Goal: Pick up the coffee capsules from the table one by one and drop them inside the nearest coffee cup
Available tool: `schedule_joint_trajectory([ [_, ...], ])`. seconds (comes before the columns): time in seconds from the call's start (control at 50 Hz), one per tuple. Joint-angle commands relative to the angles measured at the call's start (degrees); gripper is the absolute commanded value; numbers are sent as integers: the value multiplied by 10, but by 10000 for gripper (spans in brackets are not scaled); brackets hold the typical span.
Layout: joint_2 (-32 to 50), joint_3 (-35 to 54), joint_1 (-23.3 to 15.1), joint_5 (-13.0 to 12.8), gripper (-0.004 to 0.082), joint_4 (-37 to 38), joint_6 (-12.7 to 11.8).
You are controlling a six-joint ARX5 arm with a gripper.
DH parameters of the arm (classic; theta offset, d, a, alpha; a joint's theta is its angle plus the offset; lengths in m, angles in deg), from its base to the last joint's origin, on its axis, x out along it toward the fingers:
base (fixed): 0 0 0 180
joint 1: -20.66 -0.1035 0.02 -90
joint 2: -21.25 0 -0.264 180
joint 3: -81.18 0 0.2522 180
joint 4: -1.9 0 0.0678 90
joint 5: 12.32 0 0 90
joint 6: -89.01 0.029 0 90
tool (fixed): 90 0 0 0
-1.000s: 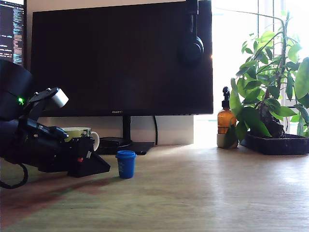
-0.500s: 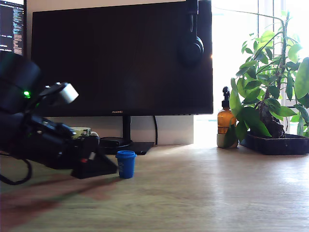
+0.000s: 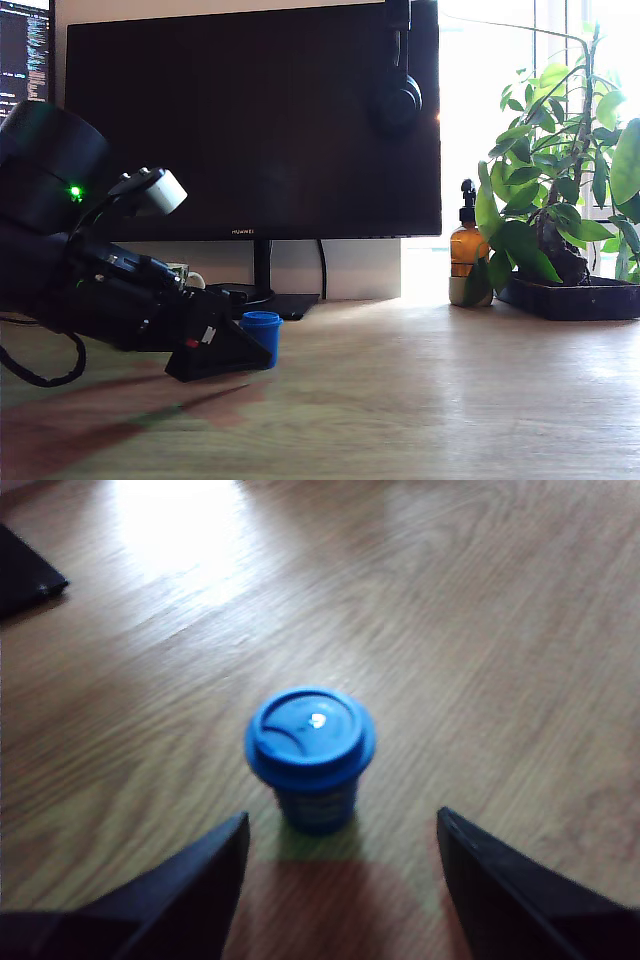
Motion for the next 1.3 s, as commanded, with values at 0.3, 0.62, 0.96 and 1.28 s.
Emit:
schedule_joint_trajectory([
  [0.3,-2,-22,16,3,536,-1,-7],
  [0.62,-6,-66,17,2,536,-60,-5],
  [0.96,-41,-90,20,-8,533,-74,-4],
  [1.28,-41,-94,21,-10,455,-81,-4],
])
